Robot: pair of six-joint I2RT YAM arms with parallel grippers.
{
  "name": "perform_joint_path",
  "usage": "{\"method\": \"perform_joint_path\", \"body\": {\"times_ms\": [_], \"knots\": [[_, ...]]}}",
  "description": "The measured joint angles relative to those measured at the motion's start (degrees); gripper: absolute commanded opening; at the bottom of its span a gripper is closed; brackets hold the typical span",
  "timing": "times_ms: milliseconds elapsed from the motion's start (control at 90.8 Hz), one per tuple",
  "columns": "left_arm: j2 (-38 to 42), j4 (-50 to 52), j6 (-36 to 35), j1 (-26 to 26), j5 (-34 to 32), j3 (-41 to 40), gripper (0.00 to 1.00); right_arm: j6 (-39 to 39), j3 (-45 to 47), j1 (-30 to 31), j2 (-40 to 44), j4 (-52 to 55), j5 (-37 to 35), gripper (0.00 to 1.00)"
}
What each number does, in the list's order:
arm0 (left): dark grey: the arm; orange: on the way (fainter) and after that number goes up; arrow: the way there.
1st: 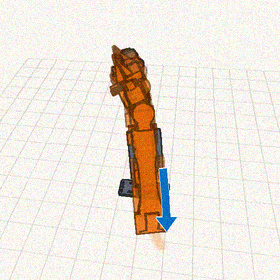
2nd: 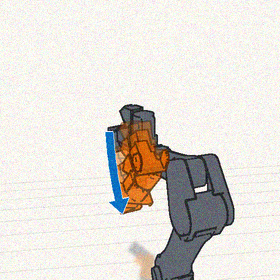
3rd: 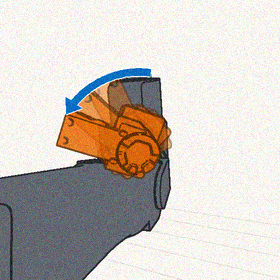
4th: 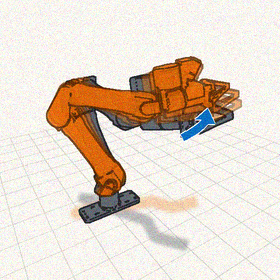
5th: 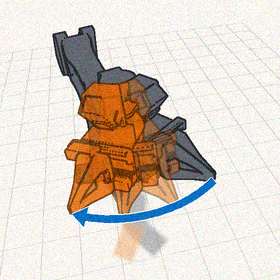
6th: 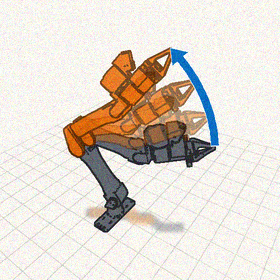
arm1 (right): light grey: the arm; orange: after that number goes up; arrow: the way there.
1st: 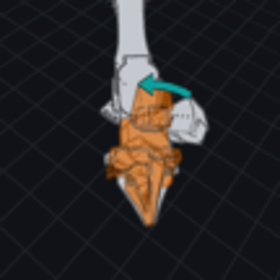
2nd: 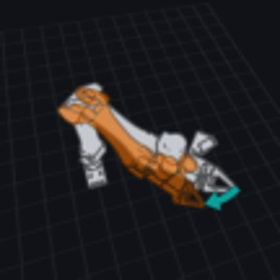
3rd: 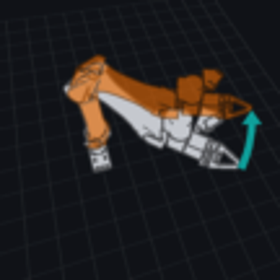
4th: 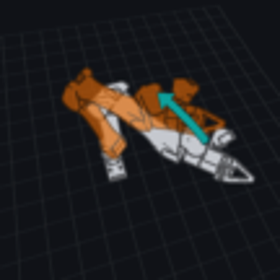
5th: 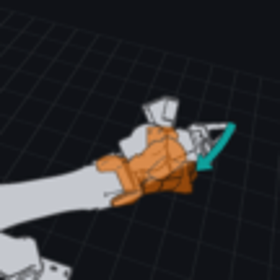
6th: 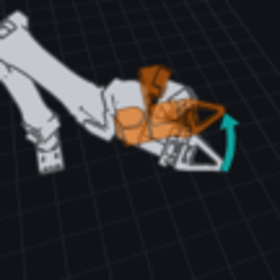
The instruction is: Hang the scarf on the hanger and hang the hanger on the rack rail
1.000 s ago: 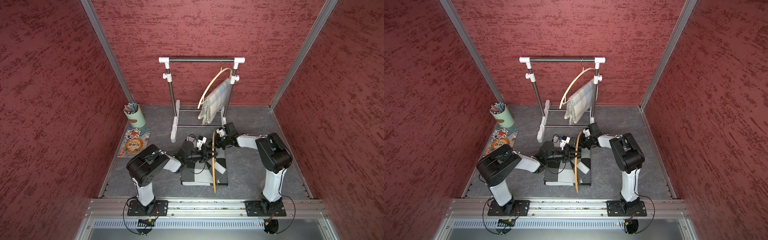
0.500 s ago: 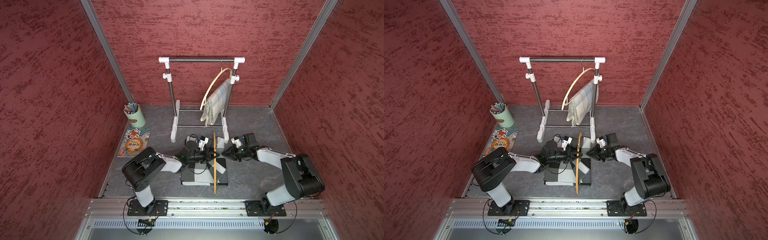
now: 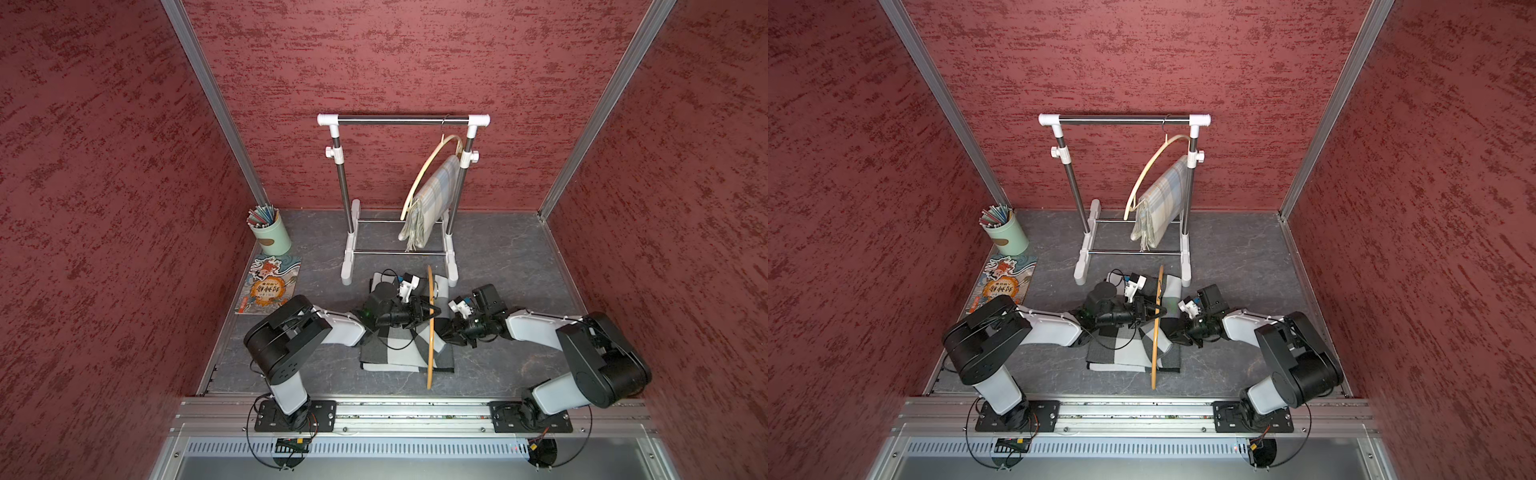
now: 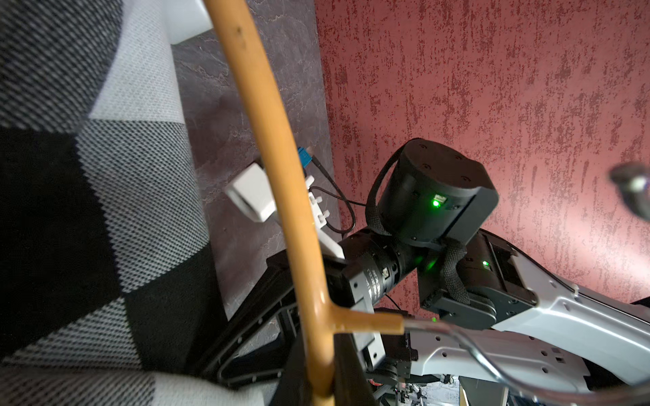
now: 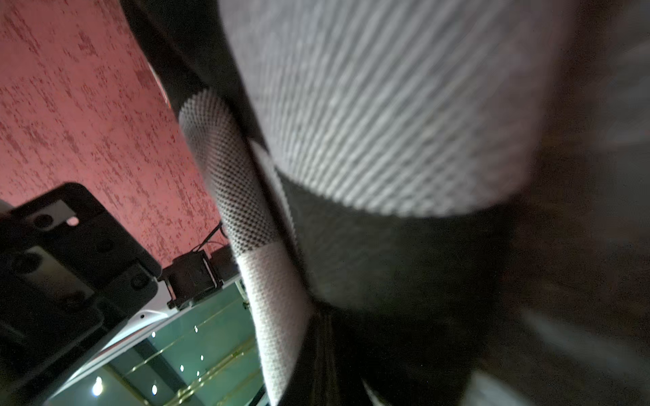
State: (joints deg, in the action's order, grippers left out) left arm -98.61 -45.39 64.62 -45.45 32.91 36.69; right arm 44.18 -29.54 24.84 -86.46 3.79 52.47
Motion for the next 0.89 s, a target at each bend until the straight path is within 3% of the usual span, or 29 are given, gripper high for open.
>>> {"method": "perform_joint_path", "body": {"times_ms": [209,386,485,551,661,749,892], "knots": [[0.0,0.0,0.0,-0.3,-0.3,0.1,0.00,7.5,-2.1,7.8,-5.0,-10.2,4.1,0.11],[0.3,1.1,-0.1,-0.3,-1.0,0.5,0.00,8.7,-2.4,6.2,-7.5,-12.0,6.1,0.13],[1.8,4.9,-0.9,-0.4,-2.3,1.3,0.00,7.6,-2.6,2.1,-4.2,-7.8,4.5,0.28],[3.3,10.1,-2.7,-1.4,-3.4,2.2,0.00,6.6,-3.1,-1.7,-0.4,-4.6,2.6,0.50],[5.7,18.8,-5.7,-2.6,-6.3,6.0,0.00,3.2,-5.4,-7.4,7.8,7.0,-3.1,0.71],[6.3,23.6,-7.5,-3.1,-7.6,8.3,0.00,0.3,-9.0,-10.5,15.6,16.9,-8.7,0.79],[5.1,28.8,-9.4,-4.4,-7.6,8.6,0.00,-2.6,-18.2,-12.0,25.4,23.0,-12.2,0.81]]}}
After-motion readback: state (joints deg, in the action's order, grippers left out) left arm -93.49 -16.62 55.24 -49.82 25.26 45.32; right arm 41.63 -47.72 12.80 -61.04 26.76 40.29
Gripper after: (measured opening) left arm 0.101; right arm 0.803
